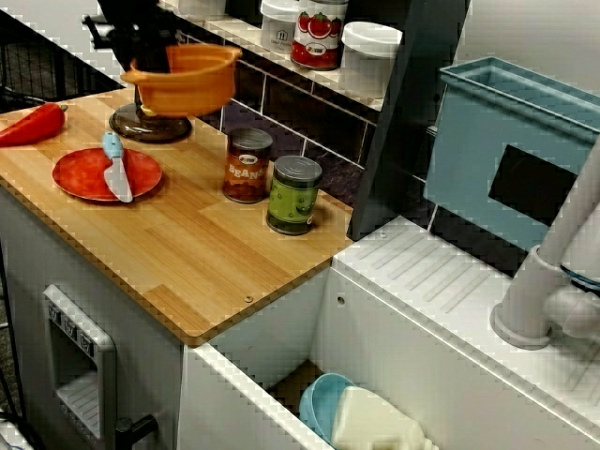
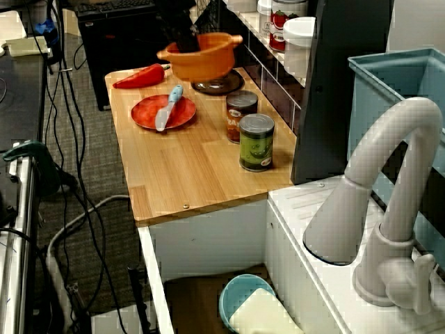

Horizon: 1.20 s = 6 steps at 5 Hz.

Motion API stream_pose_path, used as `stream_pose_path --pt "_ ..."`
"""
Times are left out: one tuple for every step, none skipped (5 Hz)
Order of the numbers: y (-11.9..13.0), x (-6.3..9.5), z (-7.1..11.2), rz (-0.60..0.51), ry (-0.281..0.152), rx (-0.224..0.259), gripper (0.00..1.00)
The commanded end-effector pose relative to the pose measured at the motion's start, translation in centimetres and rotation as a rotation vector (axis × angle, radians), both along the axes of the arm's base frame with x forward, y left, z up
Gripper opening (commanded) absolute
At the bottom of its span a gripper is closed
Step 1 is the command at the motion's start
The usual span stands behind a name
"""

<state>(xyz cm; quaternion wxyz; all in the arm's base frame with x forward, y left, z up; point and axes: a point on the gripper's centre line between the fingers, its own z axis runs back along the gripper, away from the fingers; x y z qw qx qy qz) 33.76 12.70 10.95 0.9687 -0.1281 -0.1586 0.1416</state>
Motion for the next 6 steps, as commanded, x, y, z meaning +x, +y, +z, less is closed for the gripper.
stream_pose_path --pt "1.0 1.2 1.0 -0.008 -0.043 0.026 0.00" --pt "1.4 1.2 1.0 0.001 -0.062 0.029 0.00" --pt "1.8 0.9 1.0 0.033 -0.091 0.028 0.00" --pt "2.0 0.9 0.7 0.062 -0.107 0.040 0.00" --pt "2.2 0.9 0.6 0.072 -0.121 0.052 0.00" --pt "2.4 0.7 0.6 0.104 -0.149 0.033 0.00"
